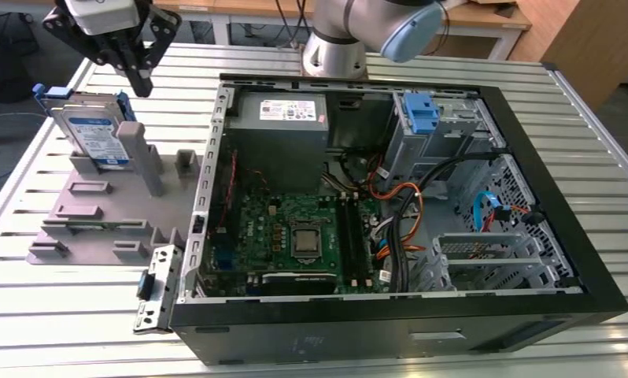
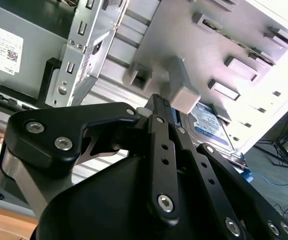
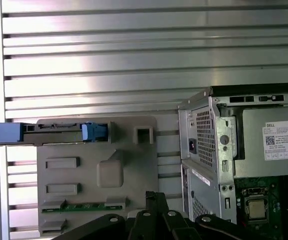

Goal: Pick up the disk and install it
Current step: 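Reach for the disk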

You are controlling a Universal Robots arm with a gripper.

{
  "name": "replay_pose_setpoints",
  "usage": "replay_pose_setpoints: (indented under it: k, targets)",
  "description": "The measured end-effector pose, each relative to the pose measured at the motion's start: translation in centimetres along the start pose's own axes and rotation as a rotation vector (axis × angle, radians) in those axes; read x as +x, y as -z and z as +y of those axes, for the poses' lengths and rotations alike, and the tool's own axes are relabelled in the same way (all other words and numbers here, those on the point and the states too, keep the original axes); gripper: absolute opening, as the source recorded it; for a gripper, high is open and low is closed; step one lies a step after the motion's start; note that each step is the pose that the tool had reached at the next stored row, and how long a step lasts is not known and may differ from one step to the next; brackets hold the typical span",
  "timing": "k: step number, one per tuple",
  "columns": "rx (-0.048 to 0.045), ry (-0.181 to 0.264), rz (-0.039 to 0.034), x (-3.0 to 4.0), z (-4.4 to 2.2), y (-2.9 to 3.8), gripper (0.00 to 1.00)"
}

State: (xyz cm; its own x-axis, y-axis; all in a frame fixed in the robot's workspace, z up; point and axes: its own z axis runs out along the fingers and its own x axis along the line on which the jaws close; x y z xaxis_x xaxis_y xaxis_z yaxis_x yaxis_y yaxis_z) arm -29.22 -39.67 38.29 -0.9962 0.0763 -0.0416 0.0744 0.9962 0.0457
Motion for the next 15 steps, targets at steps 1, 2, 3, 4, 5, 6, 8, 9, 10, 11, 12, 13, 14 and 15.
replay_pose_setpoints:
  k: [1, 2, 3, 4, 5, 6, 8, 9, 10, 11, 12, 13, 14, 15]
  targets:
    - [0.0, 0.0, 0.0, 0.22, 0.0, -0.03, 0.11]
    - [0.0, 0.0, 0.0001, 0.4, -0.01, -0.06, 0.11]
    - [0.0001, 0.0, 0.0001, 0.55, -0.01, -0.08, 0.11]
    - [0.0001, 0.0, 0.0, 0.68, -0.01, -0.1, 0.11]
    - [0.0, 0.0, -0.0001, 0.83, 0.04, -0.14, 0.11]
    - [-0.0001, -0.001, -0.0002, 0.97, 0.14, -0.18, 0.11]
    - [0.0002, -0.002, 0.0, 1.23, 0.44, -0.26, 0.11]
    - [0.0001, -0.003, -0.0001, 1.34, 0.62, -0.31, 0.11]
    - [0.0002, -0.004, -0.0001, 1.46, 0.82, -0.37, 0.11]
    - [0.0003, -0.004, -0.0001, 1.57, 1.03, -0.44, 0.11]
    - [0.0003, -0.005, -0.0002, 1.68, 1.26, -0.51, 0.11]
    - [0.0003, -0.005, -0.0003, 1.82, 1.5, -0.6, 0.11]
    - [0.0002, -0.006, -0.0003, 1.96, 1.7, -0.69, 0.11]
    - [0.0002, -0.007, -0.0005, 2.15, 1.86, -0.76, 0.11]
